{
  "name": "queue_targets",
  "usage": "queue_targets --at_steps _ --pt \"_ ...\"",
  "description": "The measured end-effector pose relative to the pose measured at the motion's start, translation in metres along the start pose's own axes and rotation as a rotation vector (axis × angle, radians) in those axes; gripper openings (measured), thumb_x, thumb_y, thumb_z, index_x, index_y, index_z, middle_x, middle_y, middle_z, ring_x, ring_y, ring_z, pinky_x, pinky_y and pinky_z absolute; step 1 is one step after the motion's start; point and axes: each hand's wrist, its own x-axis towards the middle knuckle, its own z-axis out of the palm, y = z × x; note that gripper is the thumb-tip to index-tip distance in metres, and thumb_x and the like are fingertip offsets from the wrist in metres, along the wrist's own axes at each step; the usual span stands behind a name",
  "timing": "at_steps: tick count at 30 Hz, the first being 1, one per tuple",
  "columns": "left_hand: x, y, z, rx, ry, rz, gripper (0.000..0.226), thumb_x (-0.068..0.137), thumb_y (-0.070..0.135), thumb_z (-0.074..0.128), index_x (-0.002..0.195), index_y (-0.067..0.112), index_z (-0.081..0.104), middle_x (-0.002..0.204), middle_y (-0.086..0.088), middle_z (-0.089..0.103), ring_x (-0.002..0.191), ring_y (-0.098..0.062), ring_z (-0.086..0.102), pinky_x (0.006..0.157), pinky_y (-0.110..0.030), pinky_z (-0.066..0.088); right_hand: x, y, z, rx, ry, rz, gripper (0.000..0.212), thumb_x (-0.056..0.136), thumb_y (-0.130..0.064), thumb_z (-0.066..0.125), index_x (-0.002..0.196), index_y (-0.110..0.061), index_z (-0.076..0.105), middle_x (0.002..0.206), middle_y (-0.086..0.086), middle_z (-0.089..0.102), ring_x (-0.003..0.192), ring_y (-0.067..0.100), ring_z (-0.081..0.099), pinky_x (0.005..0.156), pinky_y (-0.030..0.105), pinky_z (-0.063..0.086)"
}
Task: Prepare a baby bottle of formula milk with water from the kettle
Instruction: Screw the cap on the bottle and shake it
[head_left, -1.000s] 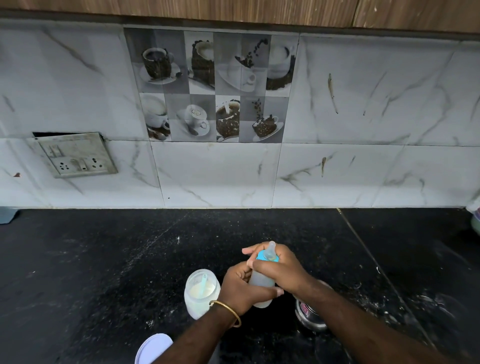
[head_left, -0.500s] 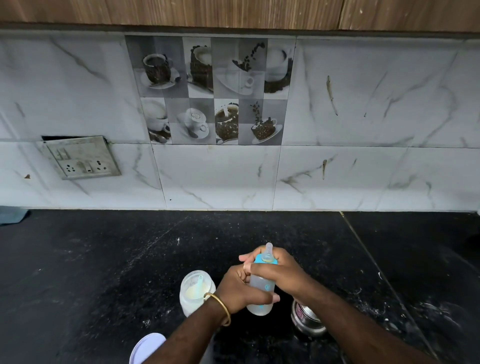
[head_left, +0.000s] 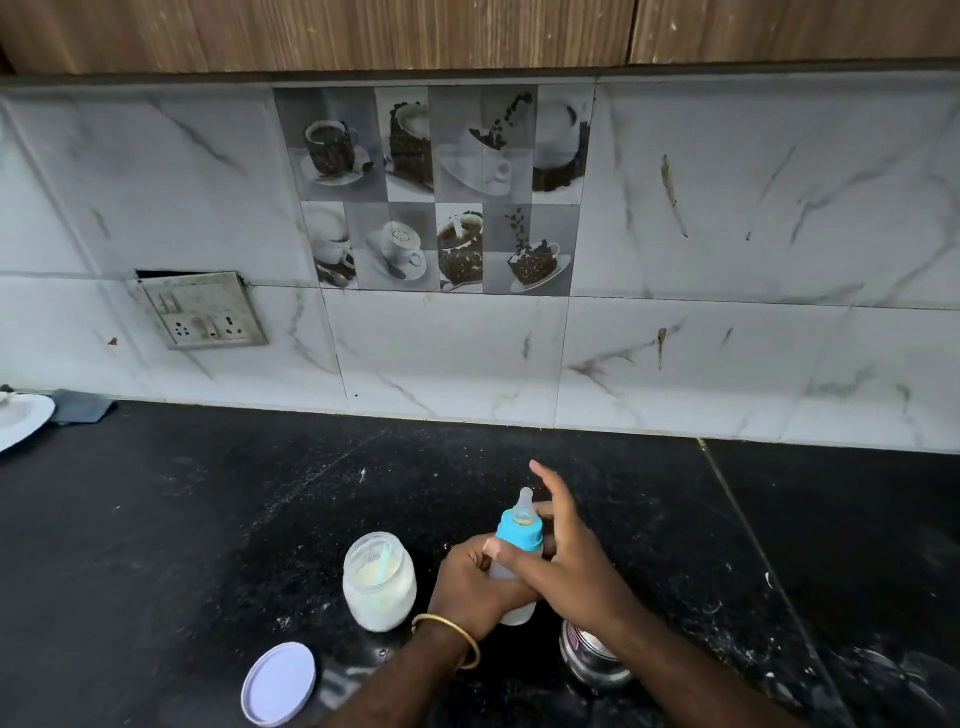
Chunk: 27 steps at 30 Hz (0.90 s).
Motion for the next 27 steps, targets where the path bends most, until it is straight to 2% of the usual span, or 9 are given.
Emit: queue_targets --at_steps 3,8,12,16,20,22,25,26,27 --pt "-0.001 -0.004 0.005 0.033 0.069 -0.016 0.035 0.060 0.032 0.087 0.092 0.020 0.078 0.089 -0.003 0.079 0.085 -0.014 0.073 0.077 -0.035 0.059 -0.005 0.009 -0.001 -0.110 0.020 -0.098 0.087 0.080 -0.051 0.071 0.144 -0.063 0.014 0.128 -0.014 0.058 0.108 0.007 0.063 0.094 0.035 0.053" --pt "-0.005 -0.005 0.011 0.073 0.114 -0.018 0.021 0.071 0.023 0.083 0.091 0.023 0.077 0.089 -0.002 0.079 0.088 -0.021 0.075 0.082 -0.044 0.062 -0.009 0.011 0.001 -0.173 0.010 -0.140 0.083 0.082 -0.045 0.071 0.143 -0.060 0.017 0.138 -0.012 0.052 0.118 0.004 0.055 0.097 0.027 0.049" --pt "-0.008 -0.010 0.003 0.071 0.074 -0.011 0.029 0.068 0.022 0.085 0.096 0.024 0.076 0.092 0.000 0.079 0.090 -0.018 0.074 0.081 -0.036 0.061 -0.009 0.014 0.011 -0.132 0.014 -0.127 0.084 0.080 -0.047 0.072 0.141 -0.059 0.016 0.130 -0.008 0.057 0.109 0.004 0.060 0.092 0.024 0.051" --pt "-0.010 -0.016 -0.016 0.061 -0.017 -0.047 0.077 0.052 0.023 0.093 0.121 0.032 0.059 0.112 0.009 0.074 0.104 -0.008 0.070 0.094 -0.033 0.057 -0.012 0.009 0.026 -0.163 0.090 -0.137 0.084 0.082 -0.046 0.072 0.139 -0.062 0.013 0.138 -0.015 0.049 0.117 0.000 0.055 0.094 0.016 0.044" --pt "-0.004 -0.022 -0.037 0.069 -0.169 -0.119 0.126 0.038 0.032 0.101 0.146 0.024 0.034 0.138 0.006 0.058 0.123 -0.012 0.060 0.103 -0.036 0.052 -0.004 -0.006 0.031 -0.286 0.121 -0.137 0.085 0.084 -0.049 0.070 0.139 -0.065 0.008 0.139 -0.006 0.054 0.114 0.006 0.058 0.095 0.027 0.050" --pt "0.000 -0.023 -0.049 0.086 -0.199 -0.132 0.135 0.032 0.039 0.101 0.147 0.021 0.033 0.143 0.006 0.050 0.126 -0.012 0.055 0.102 -0.030 0.052 0.009 -0.031 0.019 -0.304 0.236 -0.191 0.083 0.084 -0.045 0.073 0.143 -0.055 0.016 0.135 -0.002 0.056 0.108 0.012 0.062 0.091 0.033 0.054" --pt "0.007 -0.016 -0.067 0.106 -0.194 -0.115 0.121 0.035 0.039 0.096 0.141 0.029 0.040 0.139 0.011 0.049 0.123 -0.008 0.053 0.099 -0.026 0.052 0.038 -0.059 -0.003 -0.110 0.630 -0.276 0.086 0.084 -0.031 0.077 0.148 -0.035 0.021 0.124 0.005 0.058 0.098 0.018 0.066 0.083 0.030 0.058" --pt "0.011 -0.014 -0.073 0.106 -0.183 -0.096 0.115 0.037 0.039 0.096 0.138 0.031 0.042 0.138 0.011 0.051 0.122 -0.007 0.054 0.099 -0.026 0.053 0.044 -0.057 -0.002 -0.073 0.671 -0.252 0.086 0.084 -0.029 0.077 0.148 -0.035 0.019 0.124 0.008 0.059 0.099 0.020 0.067 0.084 0.032 0.058" --pt "0.015 -0.014 -0.077 0.108 -0.169 -0.078 0.109 0.039 0.037 0.096 0.135 0.033 0.044 0.137 0.011 0.052 0.121 -0.007 0.055 0.098 -0.026 0.053 0.045 -0.051 0.004 -0.118 0.621 -0.198 0.087 0.084 -0.030 0.077 0.148 -0.037 0.018 0.125 0.010 0.060 0.100 0.021 0.067 0.085 0.035 0.059"
